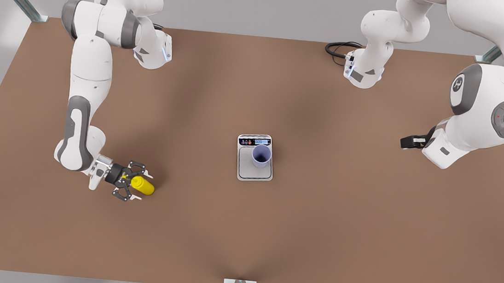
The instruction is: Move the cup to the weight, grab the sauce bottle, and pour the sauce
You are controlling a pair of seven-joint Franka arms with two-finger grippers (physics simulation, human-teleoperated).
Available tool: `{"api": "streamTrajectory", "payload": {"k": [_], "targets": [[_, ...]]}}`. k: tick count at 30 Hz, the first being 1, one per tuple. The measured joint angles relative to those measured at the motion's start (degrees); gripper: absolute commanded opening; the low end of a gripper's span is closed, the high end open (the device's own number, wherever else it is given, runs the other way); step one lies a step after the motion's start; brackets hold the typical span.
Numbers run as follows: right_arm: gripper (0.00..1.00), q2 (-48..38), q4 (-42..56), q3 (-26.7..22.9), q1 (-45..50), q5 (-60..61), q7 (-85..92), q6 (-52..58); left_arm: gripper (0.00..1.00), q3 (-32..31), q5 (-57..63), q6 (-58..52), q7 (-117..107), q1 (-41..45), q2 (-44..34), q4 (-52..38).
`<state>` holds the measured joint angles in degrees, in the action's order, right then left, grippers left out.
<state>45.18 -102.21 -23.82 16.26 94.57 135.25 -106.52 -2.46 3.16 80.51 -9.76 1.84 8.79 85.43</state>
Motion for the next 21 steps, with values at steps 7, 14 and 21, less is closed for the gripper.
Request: {"api": "streamTrajectory", "payload": {"k": [7,14,21], "targets": [[1.0,-0.1,-0.3,-0.1,-0.2,-0.2,0.2,0.1,1.0,0.0,0.0,-0.1,0.0,0.0,0.0,0.0],[1.0,-0.1,-1.5,-0.1,-2.2,-0.9,2.3,2.7,1.0,0.0,0.0,-0.1,-0.2,0.1,0.0,0.0],[1.0,-0.6,-3.0,-0.3,-7.1,-5.2,4.8,5.7,1.0,0.0,0.0,-0.1,-0.2,0.1,0.0,0.0]]}}
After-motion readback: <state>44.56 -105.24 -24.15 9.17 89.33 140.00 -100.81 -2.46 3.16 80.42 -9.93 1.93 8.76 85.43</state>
